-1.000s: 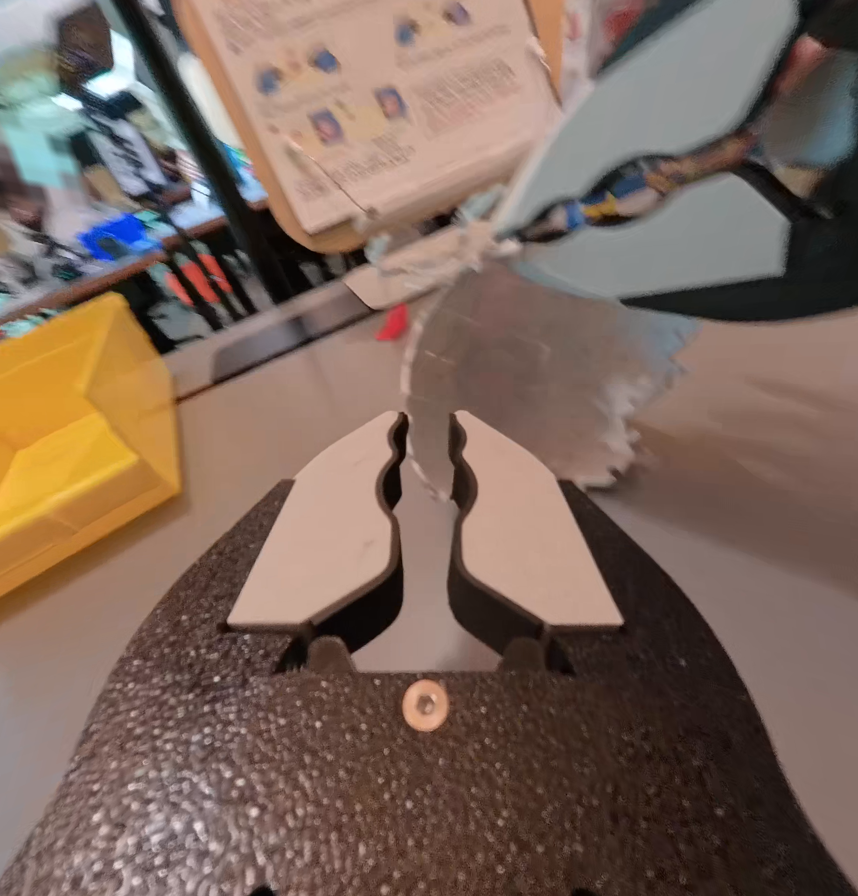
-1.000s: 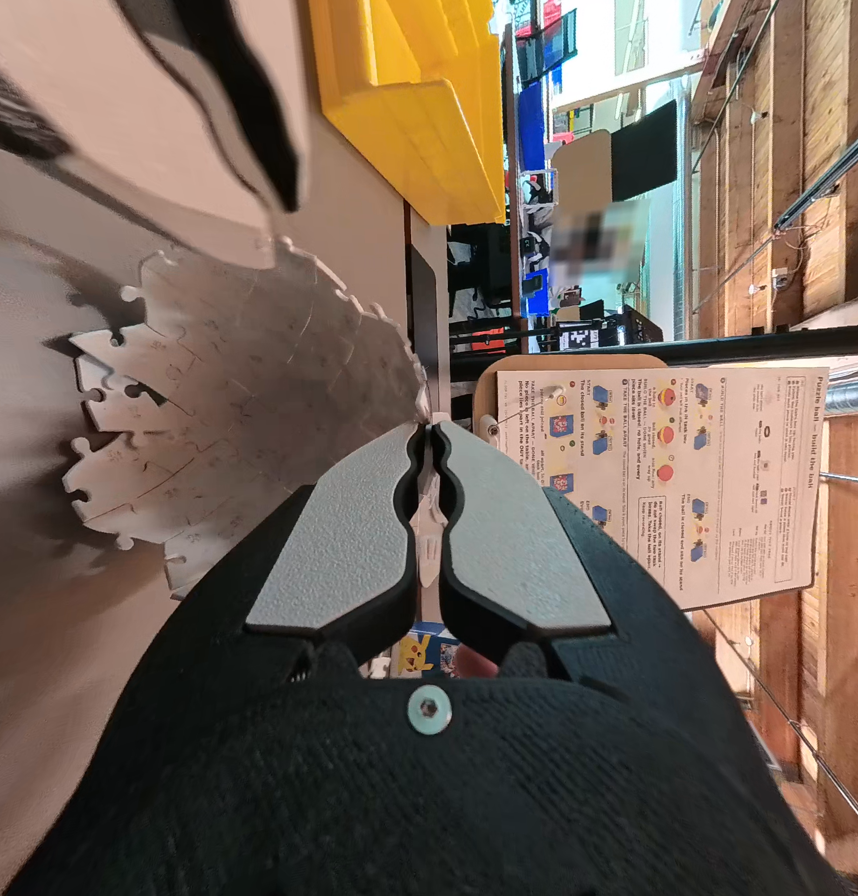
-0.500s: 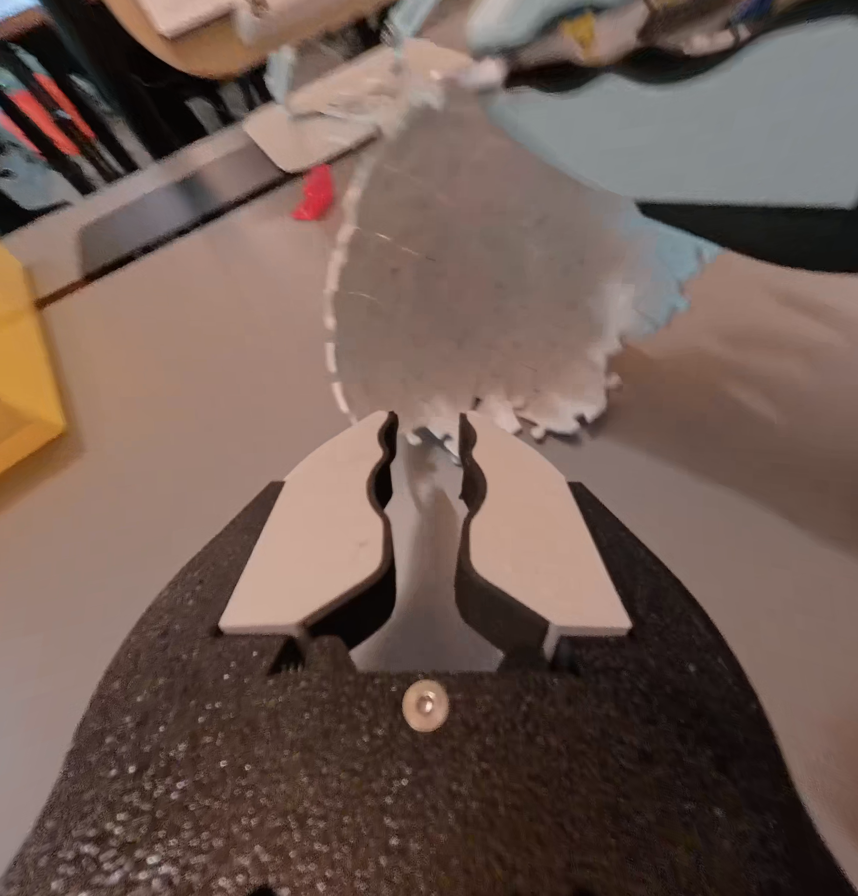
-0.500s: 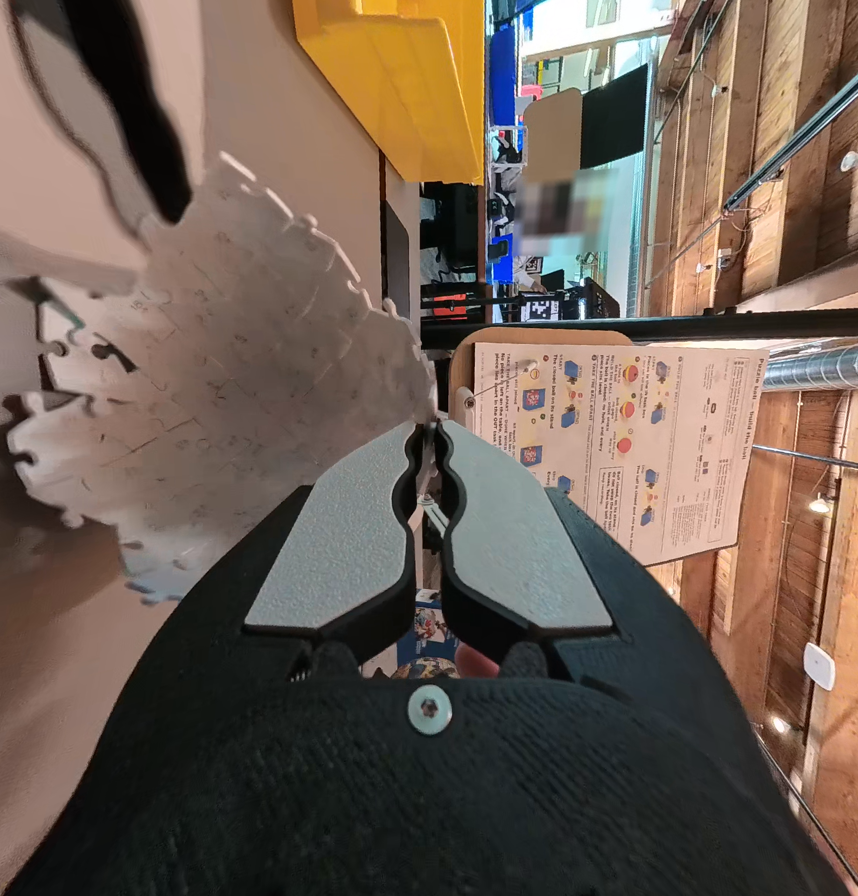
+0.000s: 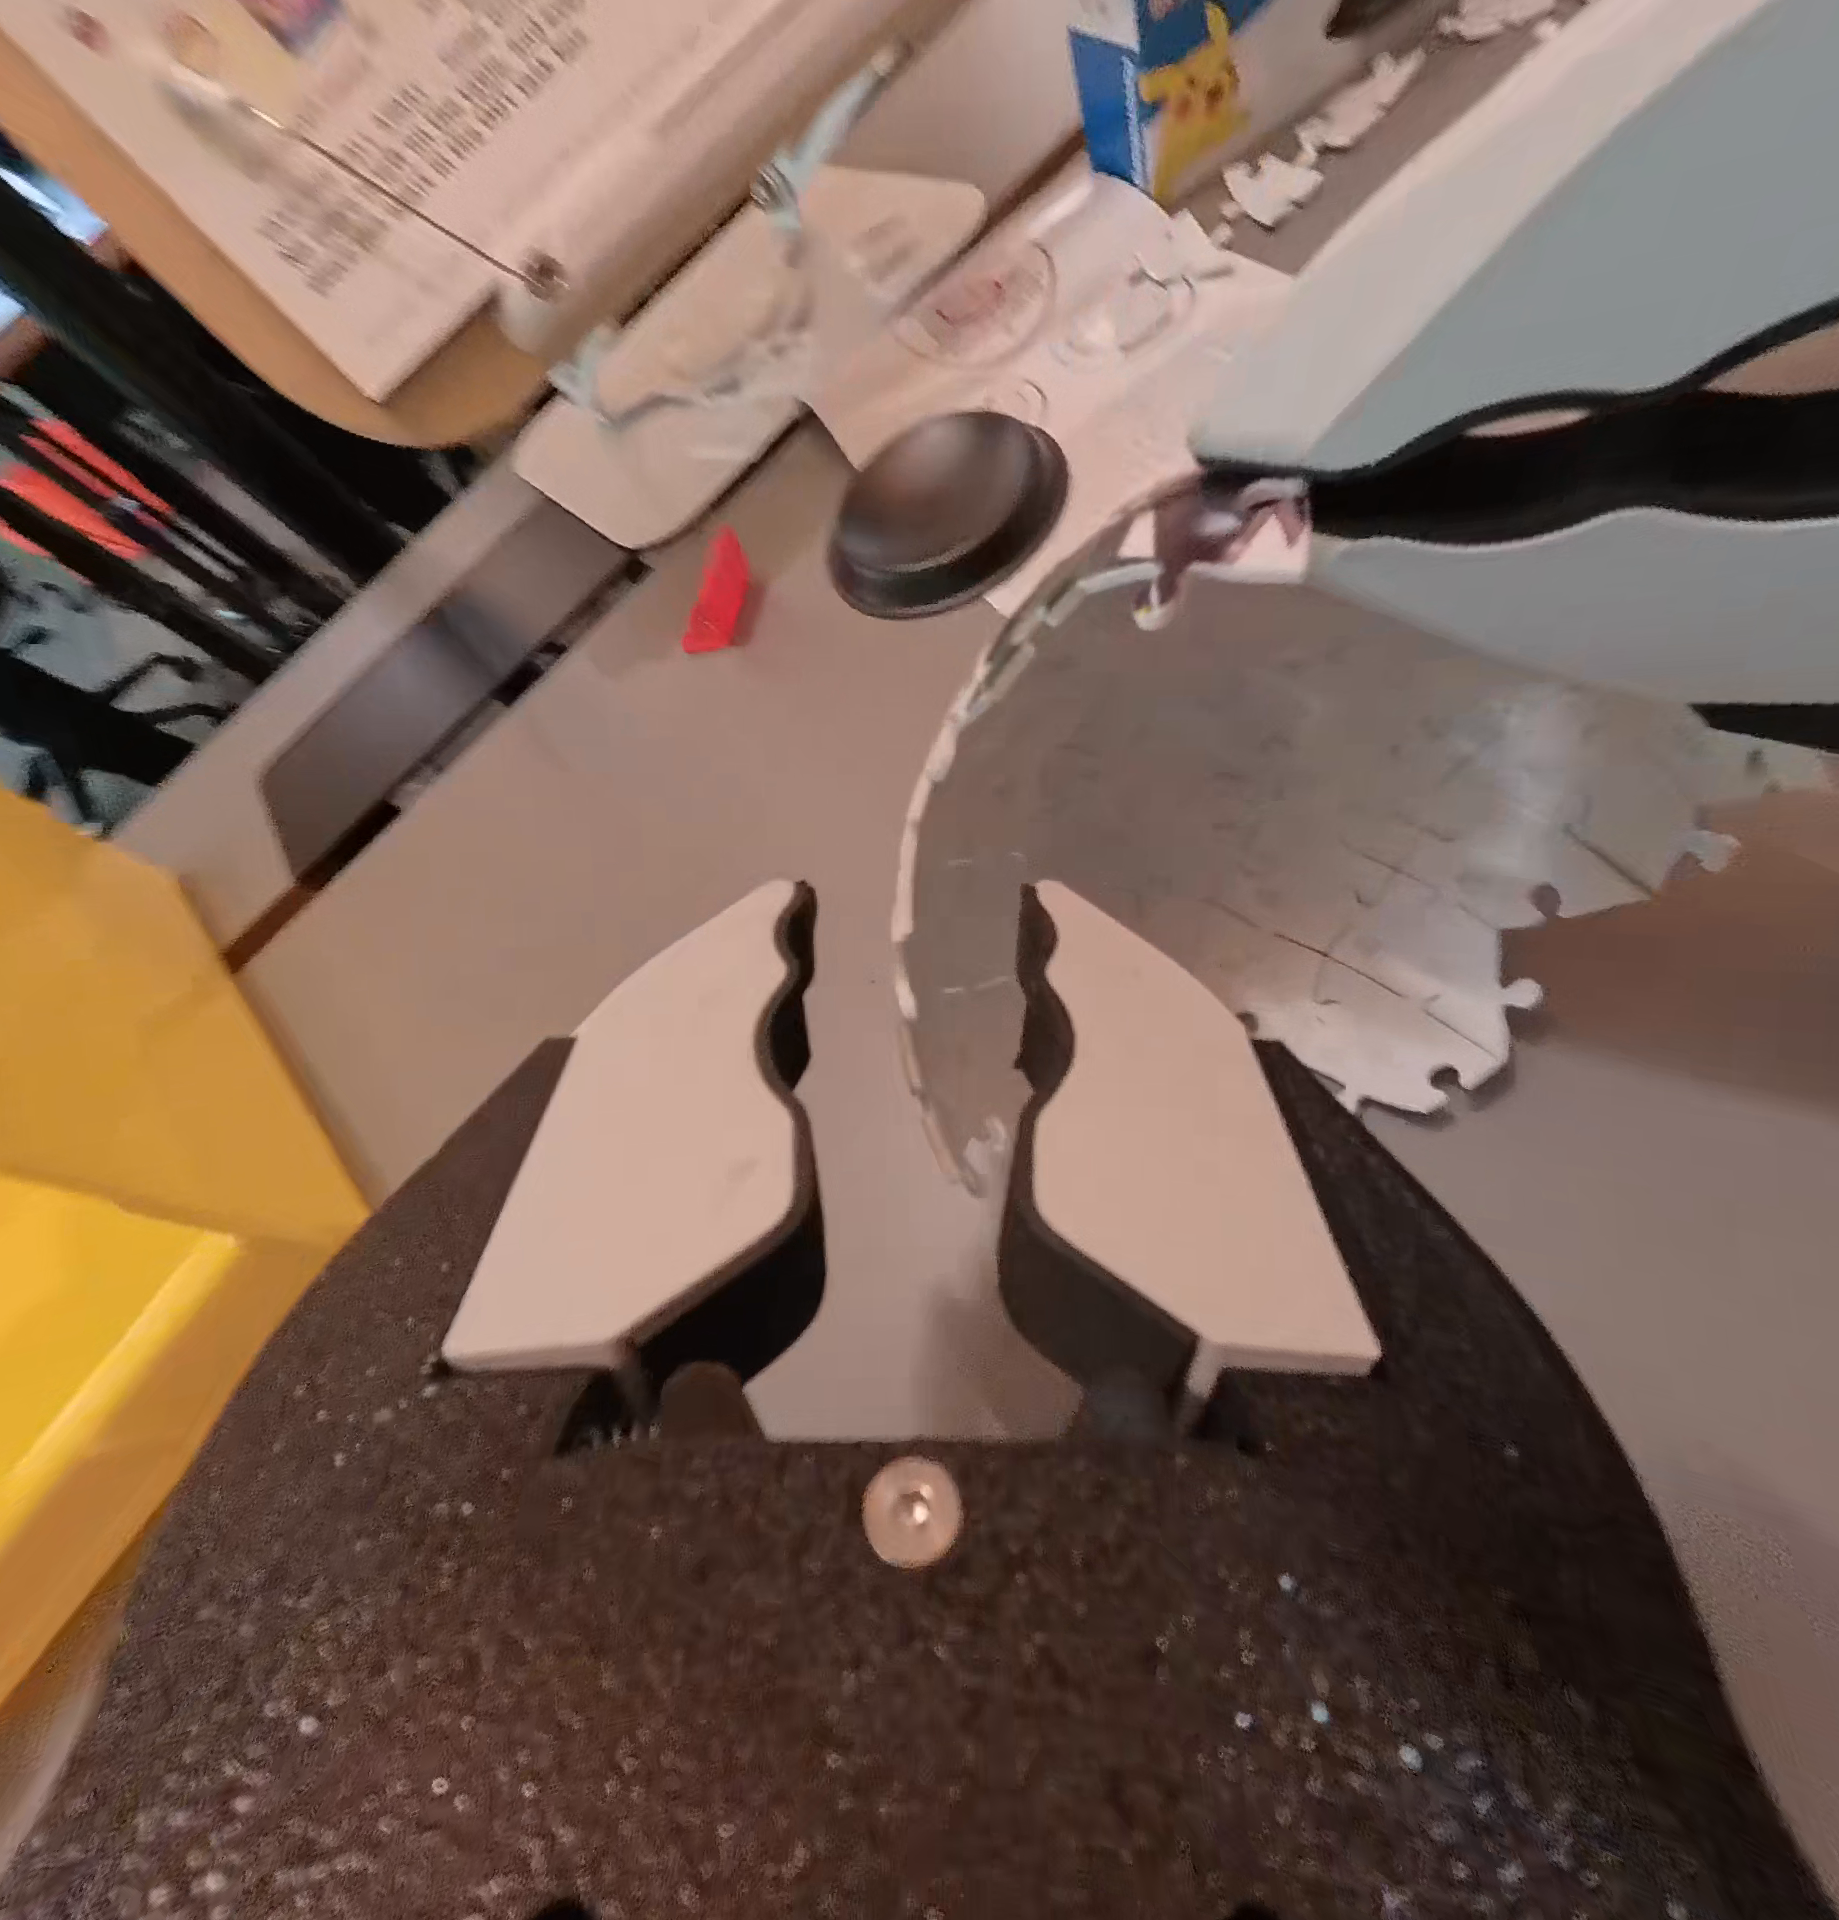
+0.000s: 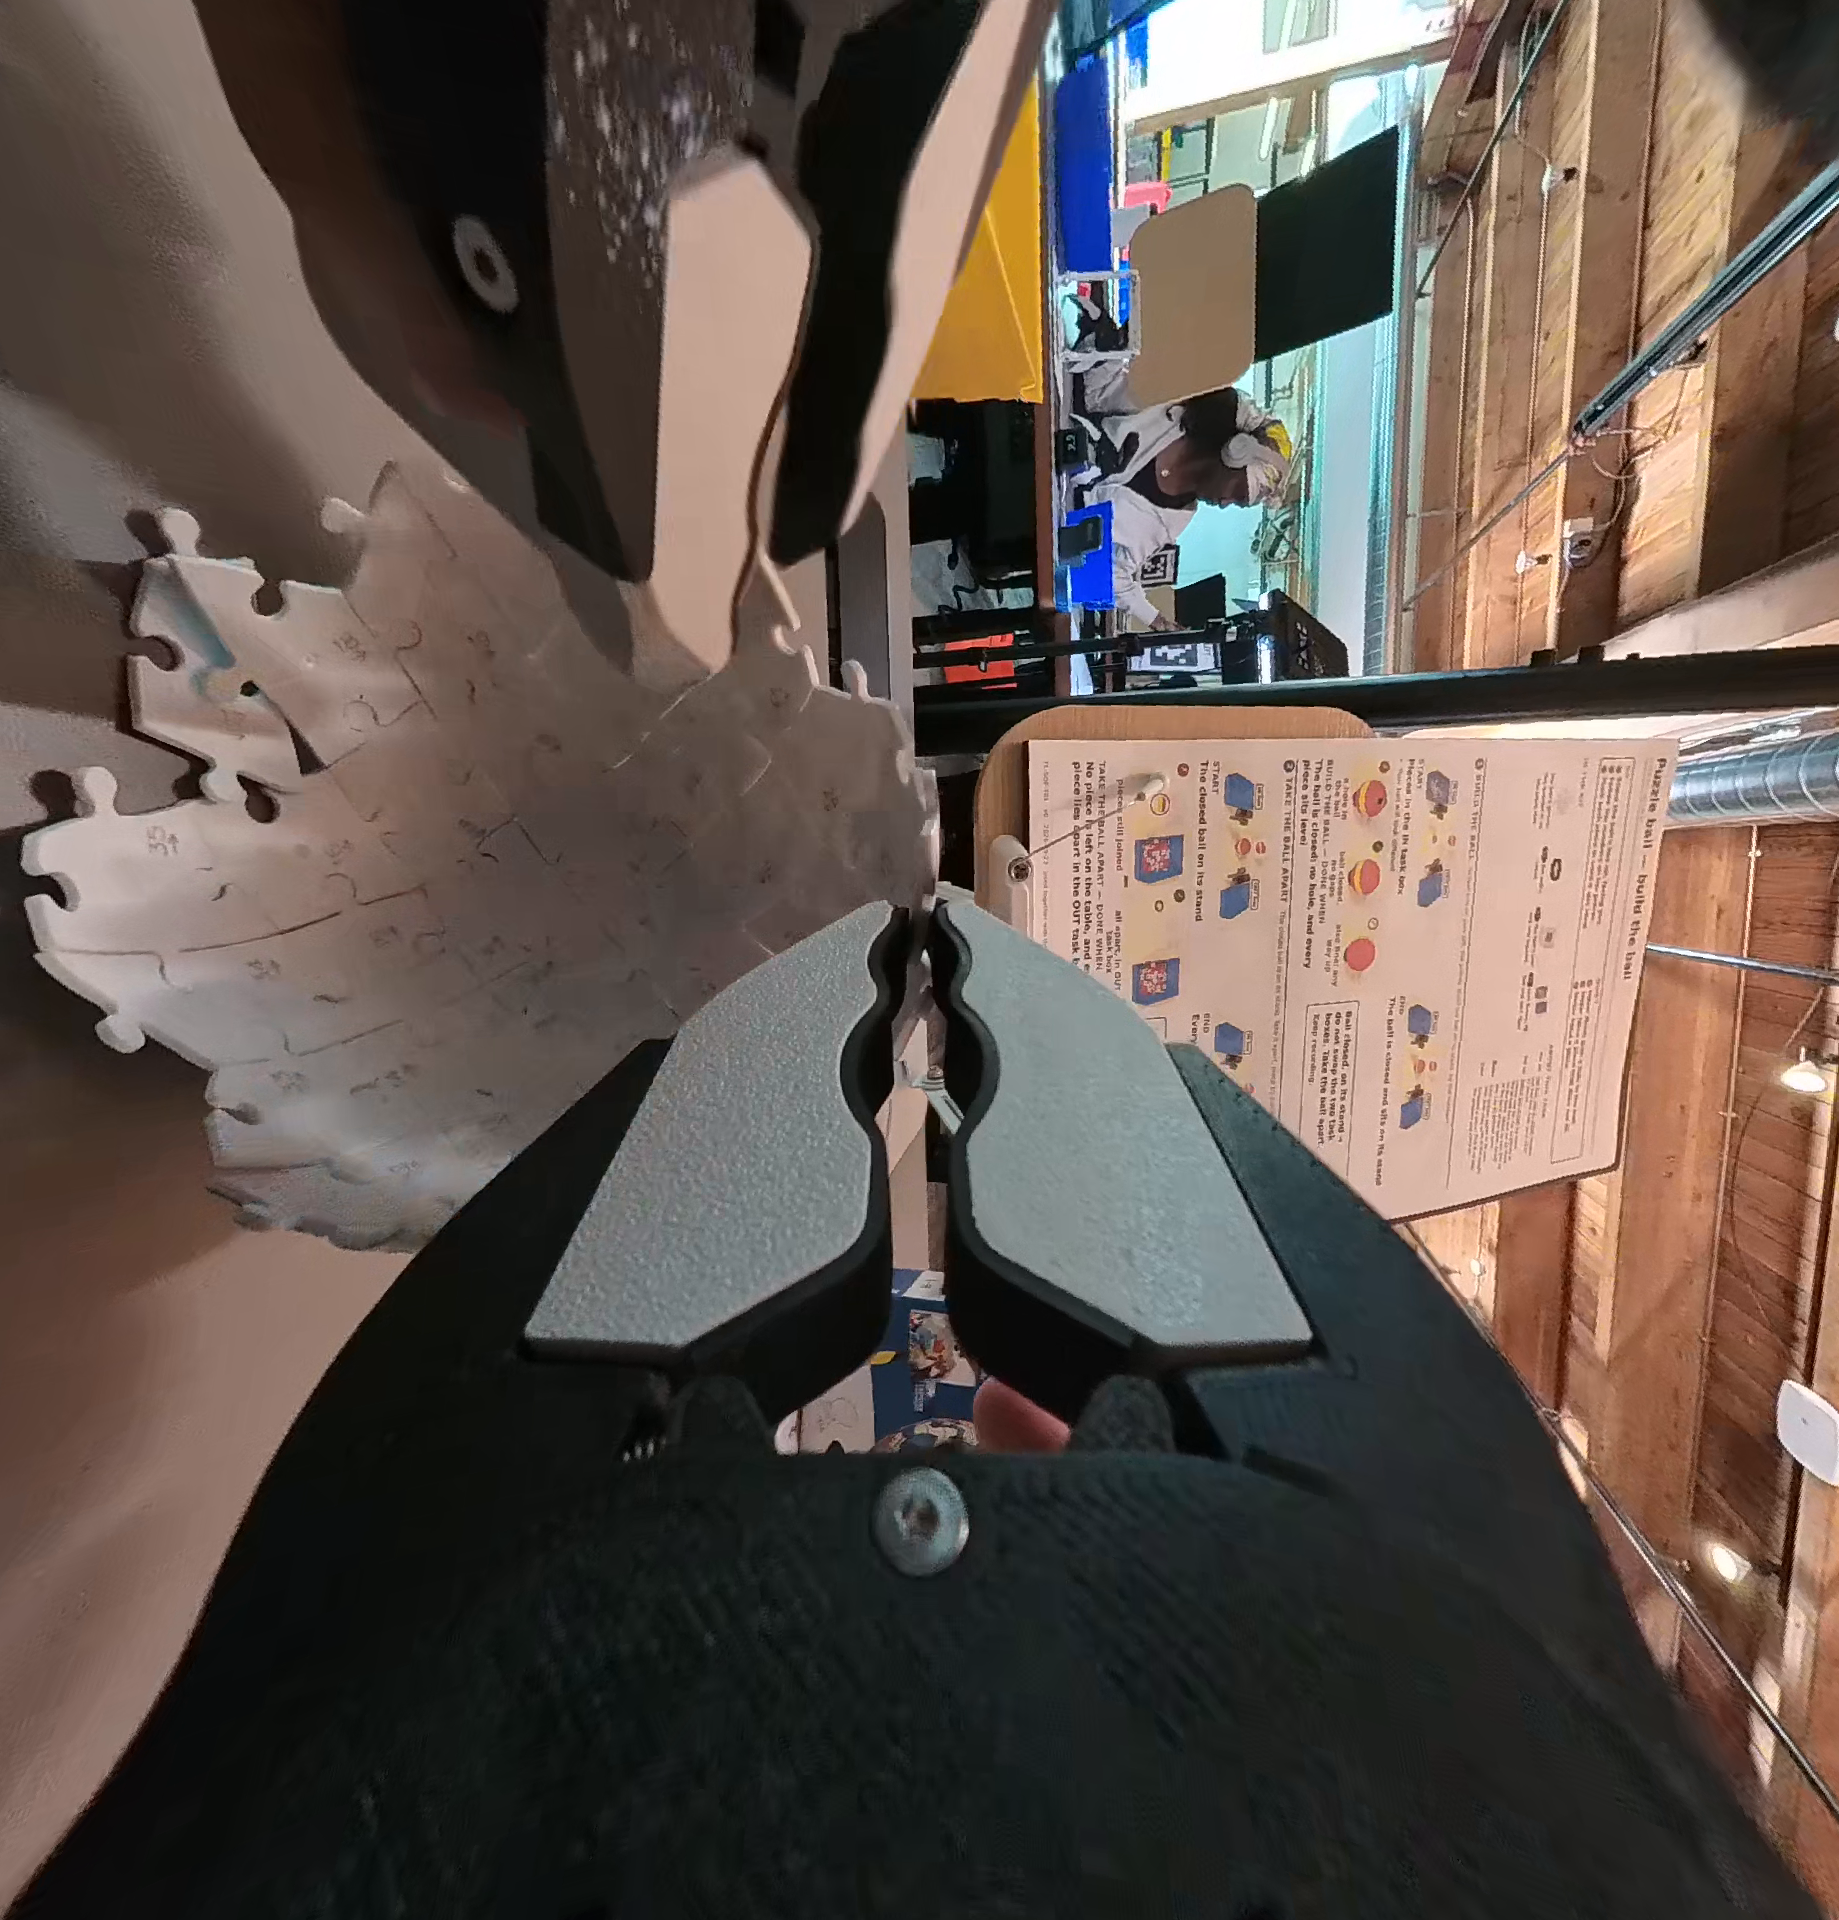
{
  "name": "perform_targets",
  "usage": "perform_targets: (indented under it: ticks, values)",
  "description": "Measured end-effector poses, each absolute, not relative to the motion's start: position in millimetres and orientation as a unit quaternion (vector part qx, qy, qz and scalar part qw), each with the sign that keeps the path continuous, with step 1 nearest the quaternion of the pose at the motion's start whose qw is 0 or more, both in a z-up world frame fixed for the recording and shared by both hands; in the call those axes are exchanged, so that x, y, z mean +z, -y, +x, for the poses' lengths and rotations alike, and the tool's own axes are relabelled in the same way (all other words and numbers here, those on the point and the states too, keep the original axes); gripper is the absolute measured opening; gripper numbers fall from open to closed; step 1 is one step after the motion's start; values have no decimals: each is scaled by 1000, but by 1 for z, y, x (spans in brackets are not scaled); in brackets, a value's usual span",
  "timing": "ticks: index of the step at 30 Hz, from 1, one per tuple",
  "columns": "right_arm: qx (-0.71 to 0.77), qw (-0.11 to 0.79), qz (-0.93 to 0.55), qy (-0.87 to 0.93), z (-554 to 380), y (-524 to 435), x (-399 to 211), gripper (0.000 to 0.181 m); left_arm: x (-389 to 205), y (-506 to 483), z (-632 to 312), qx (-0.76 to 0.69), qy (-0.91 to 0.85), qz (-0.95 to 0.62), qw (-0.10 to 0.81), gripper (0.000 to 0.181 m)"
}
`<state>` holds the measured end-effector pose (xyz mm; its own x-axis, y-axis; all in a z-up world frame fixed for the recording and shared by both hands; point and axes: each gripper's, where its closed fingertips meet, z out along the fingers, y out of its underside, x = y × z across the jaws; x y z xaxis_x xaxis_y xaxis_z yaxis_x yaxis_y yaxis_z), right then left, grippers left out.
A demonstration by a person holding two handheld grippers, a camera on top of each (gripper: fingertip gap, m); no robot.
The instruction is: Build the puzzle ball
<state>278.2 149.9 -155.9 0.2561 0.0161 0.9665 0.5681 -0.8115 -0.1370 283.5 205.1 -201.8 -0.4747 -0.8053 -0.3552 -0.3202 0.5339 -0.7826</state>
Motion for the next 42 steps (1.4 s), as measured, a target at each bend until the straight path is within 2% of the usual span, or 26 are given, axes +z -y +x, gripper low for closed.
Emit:
perform_targets:
  ticks: [3,4,15,22,30,36,42]
  values:
    - [-574,245,-759,184,280,-149,-156,4,-209,-202,287,-325,-803,-350,356,6]
    - [-570,249,-763,178,281,-148,-157,4,-209,-202,288,-323,-802,-345,365,4]
    - [-507,384,-768,84,274,-136,-136,36,-199,-202,286,-352,-759,-327,439,2]
    - [-472,409,-779,53,280,-132,-145,34,-198,-202,284,-360,-747,-322,458,2]
    - [-462,401,-788,65,284,-135,-154,16,-199,-203,284,-358,-745,-320,462,2]
    - [-470,385,-790,89,288,-139,-156,15,-199,-203,285,-353,-747,-318,465,3]
    - [-453,386,-798,99,289,-144,-158,5,-200,-204,285,-351,-747,-319,465,3]
